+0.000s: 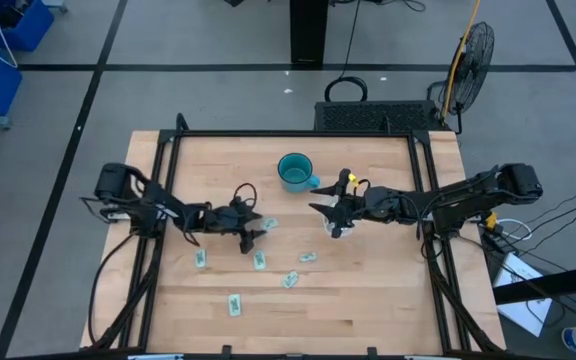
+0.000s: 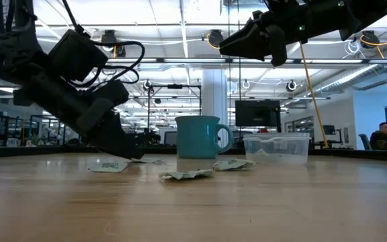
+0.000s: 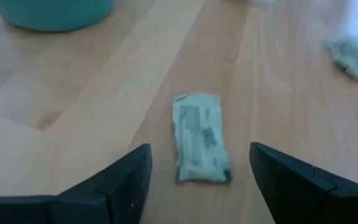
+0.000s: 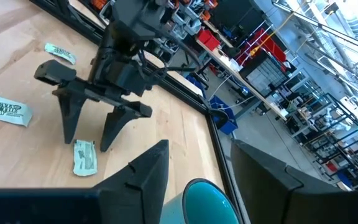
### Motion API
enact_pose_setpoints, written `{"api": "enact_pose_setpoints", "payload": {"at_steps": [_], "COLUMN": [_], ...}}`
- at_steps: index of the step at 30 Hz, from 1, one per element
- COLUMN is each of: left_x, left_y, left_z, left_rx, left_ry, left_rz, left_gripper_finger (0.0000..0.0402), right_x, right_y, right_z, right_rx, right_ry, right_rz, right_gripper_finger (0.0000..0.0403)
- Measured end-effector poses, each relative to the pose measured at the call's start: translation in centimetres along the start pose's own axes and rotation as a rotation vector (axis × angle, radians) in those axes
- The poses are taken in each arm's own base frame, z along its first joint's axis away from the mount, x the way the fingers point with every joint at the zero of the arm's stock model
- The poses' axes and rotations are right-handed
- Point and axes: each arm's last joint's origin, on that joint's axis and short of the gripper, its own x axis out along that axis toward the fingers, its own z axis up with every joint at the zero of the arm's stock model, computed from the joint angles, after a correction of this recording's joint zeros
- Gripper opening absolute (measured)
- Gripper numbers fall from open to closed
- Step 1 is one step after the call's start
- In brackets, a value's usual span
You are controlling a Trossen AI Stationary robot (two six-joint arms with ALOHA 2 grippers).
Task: Pick and place Stevia / Truvia into bins
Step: Put the stevia packet into the transparent bin
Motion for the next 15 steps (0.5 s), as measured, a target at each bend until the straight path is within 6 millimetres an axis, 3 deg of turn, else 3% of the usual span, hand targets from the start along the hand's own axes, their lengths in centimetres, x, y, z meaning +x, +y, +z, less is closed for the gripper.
{"api": "enact_pose_setpoints", "payload": {"at_steps": [6, 15], "left_x": [1.8, 2.1], "left_y": [-0.1, 0.1], "left_z": [-0.5, -1.0], "left_rx": [0.001, 0.05], "left_ry": [0.019, 0.071], "left_rz": [0.039, 0.097], "left_gripper_finger": [0.0268, 0.0141], "right_x": [0.0, 0.0], "right_y": [0.0, 0.0], "right_z": [0.0, 0.0], "right_rx": [-0.003, -0.004], "right_ry": [-0.004, -0.003], "right_rz": [-0.003, -0.002], "right_gripper_finger": [0.0169, 0.0169]}}
